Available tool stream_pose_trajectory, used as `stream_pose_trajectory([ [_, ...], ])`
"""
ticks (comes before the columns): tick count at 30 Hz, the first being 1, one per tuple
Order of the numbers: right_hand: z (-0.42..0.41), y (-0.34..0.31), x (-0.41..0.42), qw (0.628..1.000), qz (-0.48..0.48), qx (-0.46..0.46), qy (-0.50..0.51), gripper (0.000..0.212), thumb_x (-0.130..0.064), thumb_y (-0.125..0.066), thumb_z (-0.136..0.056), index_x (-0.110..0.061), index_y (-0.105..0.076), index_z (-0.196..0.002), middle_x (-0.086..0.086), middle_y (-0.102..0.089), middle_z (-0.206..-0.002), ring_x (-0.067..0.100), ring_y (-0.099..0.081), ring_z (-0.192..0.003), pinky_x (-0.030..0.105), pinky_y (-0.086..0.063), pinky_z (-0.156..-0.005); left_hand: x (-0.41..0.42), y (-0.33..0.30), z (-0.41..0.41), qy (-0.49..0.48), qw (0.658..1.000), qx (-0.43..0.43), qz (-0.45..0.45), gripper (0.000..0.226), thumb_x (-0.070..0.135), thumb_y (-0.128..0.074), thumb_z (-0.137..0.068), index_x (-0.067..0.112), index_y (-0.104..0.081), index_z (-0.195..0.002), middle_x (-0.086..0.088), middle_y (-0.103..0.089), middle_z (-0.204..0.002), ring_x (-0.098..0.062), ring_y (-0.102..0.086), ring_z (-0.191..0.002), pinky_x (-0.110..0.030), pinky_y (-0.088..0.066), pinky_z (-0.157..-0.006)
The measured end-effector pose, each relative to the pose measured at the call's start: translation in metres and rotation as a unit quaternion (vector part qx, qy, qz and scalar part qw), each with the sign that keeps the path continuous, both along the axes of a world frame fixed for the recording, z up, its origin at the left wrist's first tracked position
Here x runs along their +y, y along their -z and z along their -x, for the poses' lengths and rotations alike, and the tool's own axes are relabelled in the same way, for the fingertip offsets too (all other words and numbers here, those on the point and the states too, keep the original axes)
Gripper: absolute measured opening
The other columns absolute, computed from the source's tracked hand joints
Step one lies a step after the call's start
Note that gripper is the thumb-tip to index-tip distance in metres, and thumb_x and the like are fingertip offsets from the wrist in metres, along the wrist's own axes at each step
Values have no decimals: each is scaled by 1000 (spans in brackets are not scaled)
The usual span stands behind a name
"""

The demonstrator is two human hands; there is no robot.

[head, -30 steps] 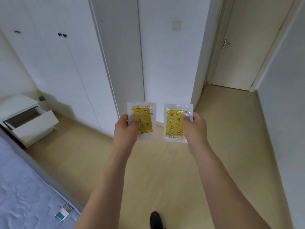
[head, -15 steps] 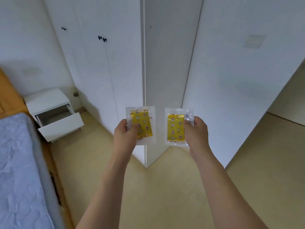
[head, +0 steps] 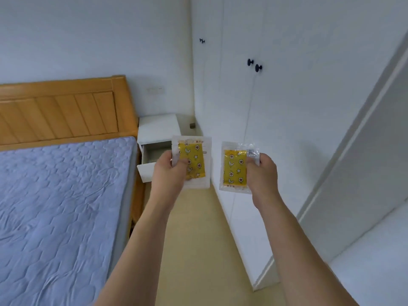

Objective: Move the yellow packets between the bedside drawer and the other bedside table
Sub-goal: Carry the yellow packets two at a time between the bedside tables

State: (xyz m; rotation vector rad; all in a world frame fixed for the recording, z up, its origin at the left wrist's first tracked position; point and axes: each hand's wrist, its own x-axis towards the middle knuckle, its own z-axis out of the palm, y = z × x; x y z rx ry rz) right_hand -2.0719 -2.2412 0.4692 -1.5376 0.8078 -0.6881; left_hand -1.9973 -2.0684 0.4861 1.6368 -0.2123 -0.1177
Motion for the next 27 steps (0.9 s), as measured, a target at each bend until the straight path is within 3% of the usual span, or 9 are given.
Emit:
stream_pose_trajectory([
  [4, -120, 13, -3, 996, 11, 32, -84, 15, -20, -45, -97, -24, -59, -95, -3, -66, -92, 15, -66, -82, 38, -58, -73, 20, 21, -95, -95, 993, 67, 8, 21, 10, -54, -94, 29, -64, -95, 10, -71, -94, -9, -68, -88, -25, -51, -67],
  [7, -212, 27, -7, 992, 11, 31, -122, 16, -17, -44, -97, -26, -58, -95, -5, -65, -91, 12, -65, -80, 32, -56, -66, 19, 45, -177, -135, 984, 111, 18, 22, 8, -53, -93, 23, -64, -104, 4, -72, -102, -14, -69, -92, -33, -54, -75],
  [9, -274, 34, -11, 989, 8, 38, -142, 19, -16, -44, -96, -28, -57, -89, -5, -65, -90, 14, -66, -82, 34, -57, -69, 11, 55, -235, -148, 981, 120, 25, 21, 10, -51, -93, 20, -63, -107, 1, -72, -103, -18, -68, -95, -37, -55, -80],
  [13, -392, 35, -28, 983, 13, 77, -164, 20, -21, -44, -94, -28, -58, -83, -3, -67, -87, 19, -69, -84, 44, -59, -79, -10, 53, -358, -150, 980, 131, 19, 20, 13, -49, -92, 16, -59, -110, -3, -69, -105, -19, -65, -95, -32, -50, -71],
  [18, -526, 36, -66, 976, 17, 116, -181, 15, -25, -44, -90, -21, -59, -90, 9, -68, -93, 25, -70, -83, 51, -57, -80, -48, 51, -496, -147, 980, 134, 8, 16, 13, -50, -91, 22, -57, -103, -3, -68, -104, -23, -67, -96, -41, -56, -83],
  [22, -627, 62, -103, 969, 18, 146, -200, 17, -26, -43, -93, -15, -56, -93, 10, -63, -89, 22, -63, -80, 38, -54, -74, -81, 72, -585, -134, 977, 164, -12, 8, 20, -50, -98, 23, -58, -97, -1, -69, -99, -17, -68, -88, -29, -54, -66],
  [24, -678, 81, -117, 961, 17, 164, -223, 18, -30, -42, -93, -20, -57, -95, 3, -65, -92, 23, -66, -85, 43, -57, -81, -92, 86, -629, -131, 977, 165, -37, 9, 23, -50, -99, 23, -58, -95, 2, -69, -93, -11, -67, -79, -23, -50, -58],
  [27, -754, 119, -134, 944, 20, 189, -269, 19, -21, -45, -91, -23, -55, -106, 0, -65, -100, 20, -66, -86, 45, -58, -79, -104, 117, -701, -134, 972, 180, -75, 11, 24, -52, -99, 19, -61, -98, -2, -72, -97, -16, -70, -86, -34, -58, -74],
])
